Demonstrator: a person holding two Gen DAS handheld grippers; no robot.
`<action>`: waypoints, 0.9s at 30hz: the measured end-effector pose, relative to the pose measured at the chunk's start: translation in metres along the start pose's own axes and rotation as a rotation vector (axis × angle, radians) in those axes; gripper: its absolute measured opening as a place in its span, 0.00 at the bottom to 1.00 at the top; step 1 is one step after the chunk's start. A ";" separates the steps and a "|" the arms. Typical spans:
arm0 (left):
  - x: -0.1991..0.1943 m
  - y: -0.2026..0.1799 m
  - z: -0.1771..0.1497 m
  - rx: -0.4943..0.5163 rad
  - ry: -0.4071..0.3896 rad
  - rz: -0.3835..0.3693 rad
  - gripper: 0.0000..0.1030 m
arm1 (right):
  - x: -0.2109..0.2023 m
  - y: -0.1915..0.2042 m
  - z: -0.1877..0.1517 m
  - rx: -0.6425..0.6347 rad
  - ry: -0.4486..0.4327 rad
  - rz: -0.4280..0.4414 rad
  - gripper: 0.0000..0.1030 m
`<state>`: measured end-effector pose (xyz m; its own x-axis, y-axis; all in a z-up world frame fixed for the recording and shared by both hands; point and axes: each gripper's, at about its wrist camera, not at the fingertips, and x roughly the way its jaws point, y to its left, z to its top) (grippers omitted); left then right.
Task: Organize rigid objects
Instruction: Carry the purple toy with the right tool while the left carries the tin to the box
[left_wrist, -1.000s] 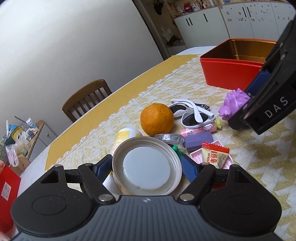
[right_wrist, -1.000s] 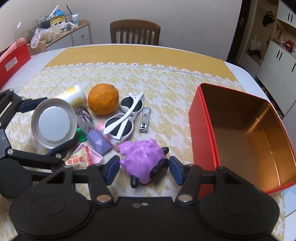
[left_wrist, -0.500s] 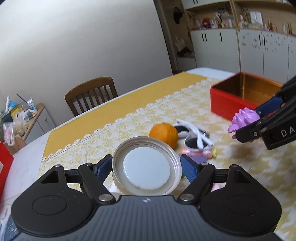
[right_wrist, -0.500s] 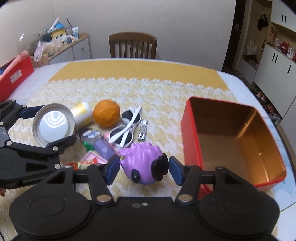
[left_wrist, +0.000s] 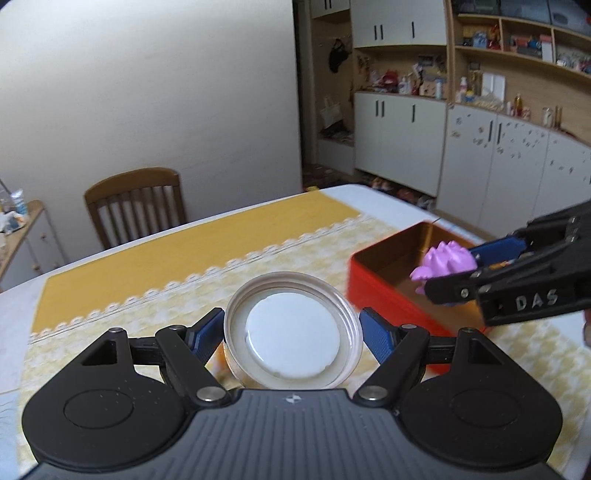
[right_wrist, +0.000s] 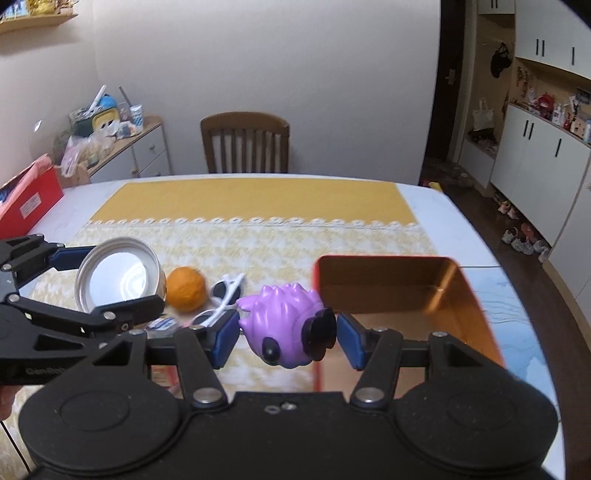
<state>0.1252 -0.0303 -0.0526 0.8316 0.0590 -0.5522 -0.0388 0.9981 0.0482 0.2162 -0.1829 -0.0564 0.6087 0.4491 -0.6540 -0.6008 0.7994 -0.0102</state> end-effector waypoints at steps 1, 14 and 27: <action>0.003 -0.004 0.004 -0.005 0.000 -0.007 0.77 | -0.001 -0.006 0.000 0.002 -0.004 -0.008 0.56; 0.079 -0.075 0.057 -0.010 0.074 -0.117 0.77 | 0.005 -0.085 -0.015 0.014 0.037 -0.077 0.56; 0.174 -0.134 0.082 -0.022 0.224 -0.184 0.77 | 0.037 -0.109 -0.030 -0.120 0.100 -0.048 0.55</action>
<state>0.3207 -0.1549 -0.0873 0.6826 -0.1230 -0.7204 0.0871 0.9924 -0.0870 0.2885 -0.2653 -0.1017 0.5874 0.3645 -0.7226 -0.6335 0.7627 -0.1302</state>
